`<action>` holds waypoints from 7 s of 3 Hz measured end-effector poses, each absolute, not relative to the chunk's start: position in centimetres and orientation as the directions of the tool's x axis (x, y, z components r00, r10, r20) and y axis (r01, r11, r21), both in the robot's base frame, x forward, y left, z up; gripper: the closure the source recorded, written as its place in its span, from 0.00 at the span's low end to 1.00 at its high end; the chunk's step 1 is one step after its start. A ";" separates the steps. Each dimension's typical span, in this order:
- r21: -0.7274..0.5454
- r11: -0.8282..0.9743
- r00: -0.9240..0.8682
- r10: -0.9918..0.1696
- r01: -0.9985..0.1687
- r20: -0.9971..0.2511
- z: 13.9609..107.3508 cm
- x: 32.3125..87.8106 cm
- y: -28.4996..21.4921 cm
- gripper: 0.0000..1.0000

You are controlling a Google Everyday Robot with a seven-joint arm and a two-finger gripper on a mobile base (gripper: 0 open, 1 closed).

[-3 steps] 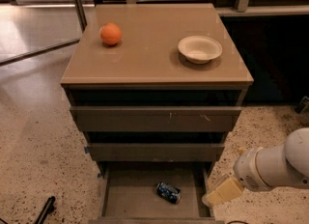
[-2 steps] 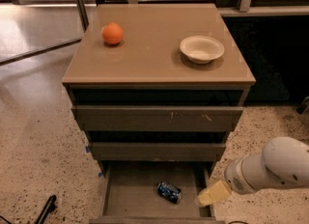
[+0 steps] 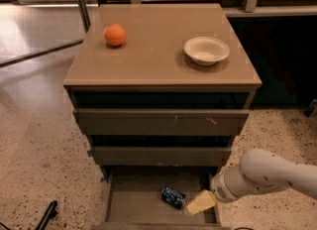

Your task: Pick pepsi can from bottom drawer and place on counter

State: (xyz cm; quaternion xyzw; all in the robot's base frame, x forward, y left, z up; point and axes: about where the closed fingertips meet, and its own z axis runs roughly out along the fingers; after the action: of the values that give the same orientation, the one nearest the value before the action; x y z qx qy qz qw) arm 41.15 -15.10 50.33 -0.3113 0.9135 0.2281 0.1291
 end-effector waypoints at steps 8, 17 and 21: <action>0.427 0.684 -0.782 -0.358 -0.592 -0.510 34.0 43.2 -10.6 0.00; 0.254 0.744 -0.713 -0.394 -0.617 -0.579 19.3 51.8 -8.4 0.00; 0.122 0.802 -0.719 -0.443 -0.585 -0.535 11.1 53.2 -8.8 0.07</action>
Offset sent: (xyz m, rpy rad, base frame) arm -0.0359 -0.0193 0.0073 0.1028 -0.0061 -0.0069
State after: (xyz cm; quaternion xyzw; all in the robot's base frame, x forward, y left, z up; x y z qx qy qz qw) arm 53.16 -8.75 11.12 -0.2804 0.9161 0.1428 0.2484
